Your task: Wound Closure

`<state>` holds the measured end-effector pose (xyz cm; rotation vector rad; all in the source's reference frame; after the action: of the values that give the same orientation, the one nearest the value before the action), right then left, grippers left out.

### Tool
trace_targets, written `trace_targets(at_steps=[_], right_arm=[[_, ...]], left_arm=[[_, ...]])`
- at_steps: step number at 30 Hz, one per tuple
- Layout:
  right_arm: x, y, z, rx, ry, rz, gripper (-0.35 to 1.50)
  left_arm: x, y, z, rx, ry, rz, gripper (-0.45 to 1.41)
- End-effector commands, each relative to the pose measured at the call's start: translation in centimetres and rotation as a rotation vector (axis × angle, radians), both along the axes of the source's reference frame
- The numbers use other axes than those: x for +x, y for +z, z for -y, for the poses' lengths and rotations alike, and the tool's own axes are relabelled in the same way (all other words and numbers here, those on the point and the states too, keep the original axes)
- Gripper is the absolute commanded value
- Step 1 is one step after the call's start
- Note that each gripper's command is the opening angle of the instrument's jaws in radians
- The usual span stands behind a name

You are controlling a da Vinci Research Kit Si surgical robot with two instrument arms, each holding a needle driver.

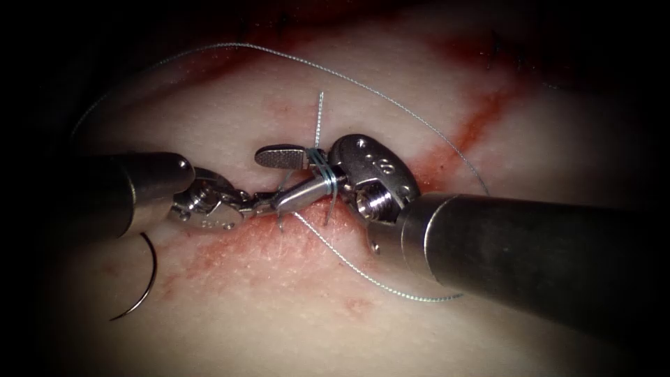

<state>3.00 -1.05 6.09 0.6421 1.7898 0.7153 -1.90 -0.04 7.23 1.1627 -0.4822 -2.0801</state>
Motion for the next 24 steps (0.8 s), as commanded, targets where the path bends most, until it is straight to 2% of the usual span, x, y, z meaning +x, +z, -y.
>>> trace_targets(at_steps=[1,4,8,12,16,18,21,24], right_arm=[[0.09,0.14,-0.08,-0.021,0.025,0.0,0.85],[0.04,0.21,-0.11,-0.107,-0.028,0.01,0.85],[-0.04,0.35,-0.03,-0.139,-0.005,0.14,0.85],[-0.22,0.49,0.06,-0.134,0.037,0.27,0.73],[-0.35,0.62,0.06,-0.04,0.074,0.349,0.66],[-0.38,0.7,0.07,0.077,0.113,0.385,0.61],[-0.37,0.7,0.07,0.22,0.164,0.401,0.54],[-0.37,0.71,0.07,0.295,0.167,0.457,0.56]], left_arm=[[-0.08,-0.02,0.07,0.005,0.004,0.005,-0.45],[-0.13,-0.16,0.17,0.018,0.004,0.01,-0.45],[-0.19,-0.3,0.26,0.04,-0.005,0.012,-0.45],[-0.27,-0.42,0.31,0.079,-0.025,0.014,-0.45],[-0.36,-0.5,0.28,0.1,-0.041,0.02,-0.45],[-0.41,-0.49,0.23,0.116,-0.056,0.025,-0.45],[-0.45,-0.41,0.12,0.13,-0.088,0.016,-0.45],[-0.45,-0.36,0.04,0.141,-0.103,0.019,-0.45]])
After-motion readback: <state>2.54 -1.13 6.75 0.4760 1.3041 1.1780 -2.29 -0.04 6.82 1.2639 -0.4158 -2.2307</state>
